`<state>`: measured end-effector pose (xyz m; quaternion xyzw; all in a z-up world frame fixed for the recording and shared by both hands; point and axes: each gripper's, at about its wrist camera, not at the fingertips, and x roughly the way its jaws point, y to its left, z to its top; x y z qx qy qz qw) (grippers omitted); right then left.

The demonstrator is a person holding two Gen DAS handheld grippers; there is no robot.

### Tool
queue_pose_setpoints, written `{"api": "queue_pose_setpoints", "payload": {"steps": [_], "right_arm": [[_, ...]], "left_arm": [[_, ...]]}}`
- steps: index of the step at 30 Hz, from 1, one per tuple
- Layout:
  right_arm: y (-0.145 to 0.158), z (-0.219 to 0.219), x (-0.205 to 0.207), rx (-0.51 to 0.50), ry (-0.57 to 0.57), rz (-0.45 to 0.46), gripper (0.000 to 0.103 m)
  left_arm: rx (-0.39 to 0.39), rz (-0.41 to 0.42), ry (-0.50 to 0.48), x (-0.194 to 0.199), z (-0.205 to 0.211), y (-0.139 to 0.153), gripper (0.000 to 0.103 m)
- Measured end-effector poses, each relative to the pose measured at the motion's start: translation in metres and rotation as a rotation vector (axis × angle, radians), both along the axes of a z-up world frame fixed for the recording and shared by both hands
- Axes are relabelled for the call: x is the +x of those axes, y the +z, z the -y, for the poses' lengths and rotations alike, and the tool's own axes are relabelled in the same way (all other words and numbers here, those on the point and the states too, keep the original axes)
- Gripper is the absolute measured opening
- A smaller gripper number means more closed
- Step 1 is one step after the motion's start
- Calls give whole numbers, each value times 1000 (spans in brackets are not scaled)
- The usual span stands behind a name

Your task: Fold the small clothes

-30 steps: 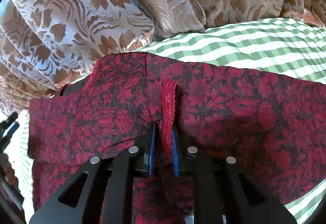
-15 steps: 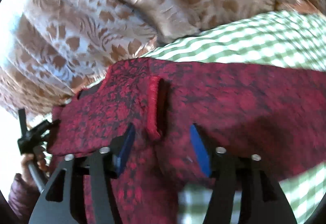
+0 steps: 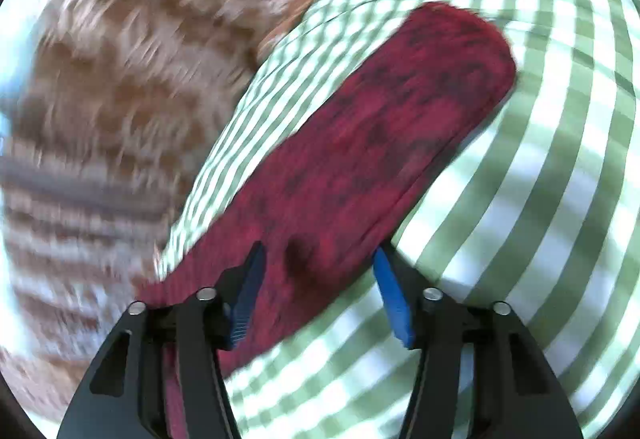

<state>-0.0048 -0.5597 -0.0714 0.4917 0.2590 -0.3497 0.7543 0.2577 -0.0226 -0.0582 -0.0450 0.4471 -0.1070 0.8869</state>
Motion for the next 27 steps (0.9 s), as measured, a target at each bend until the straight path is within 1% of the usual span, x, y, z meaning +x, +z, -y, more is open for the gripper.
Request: {"api": "queue_pose_setpoints", "payload": {"steps": [1, 2, 3, 4, 5, 6, 9, 14, 18, 19, 21, 22, 24, 26, 27], "right_arm": [[0, 8, 0, 1, -22, 4, 51], [1, 15, 1, -1, -36, -2, 45], [3, 21, 4, -4, -42, -13, 38], [4, 23, 8, -6, -33, -20, 27], [7, 24, 13, -11, -20, -24, 22], [11, 24, 17, -19, -2, -28, 19], [35, 14, 37, -76, 75, -17, 19], [75, -19, 94, -152, 222, 26, 19], [98, -71, 159, -202, 394, 51, 19], [102, -91, 180, -212, 454, 60, 19], [106, -125, 209, -218, 549, 68, 19], [105, -151, 230, -219, 621, 72, 19], [103, -186, 252, -211, 713, 75, 19], [93, -231, 277, -191, 833, 70, 19], [89, -248, 283, -187, 876, 63, 19]], "left_arm": [[-11, -17, 3, -7, -6, -1, 75], [-14, -25, 6, -10, -8, -2, 75], [-14, -32, 15, -16, -13, -2, 75], [-11, -36, 20, -19, -15, -4, 75], [-10, -40, 23, -22, -17, -5, 75], [-17, -50, 30, -25, -21, -6, 75], [-37, -66, 26, -33, -25, -8, 75], [-66, -50, -3, -41, -21, -2, 75], [-88, -32, -25, -46, -21, 5, 77], [-97, -33, -28, -46, -22, 6, 77], [-113, -35, -25, -46, -26, 8, 77], [-127, -38, -25, -46, -29, 8, 77], [-147, -42, -22, -43, -34, 10, 77], [-173, -45, -22, -39, -38, 12, 77], [-178, -48, -23, -37, -39, 11, 77]]}}
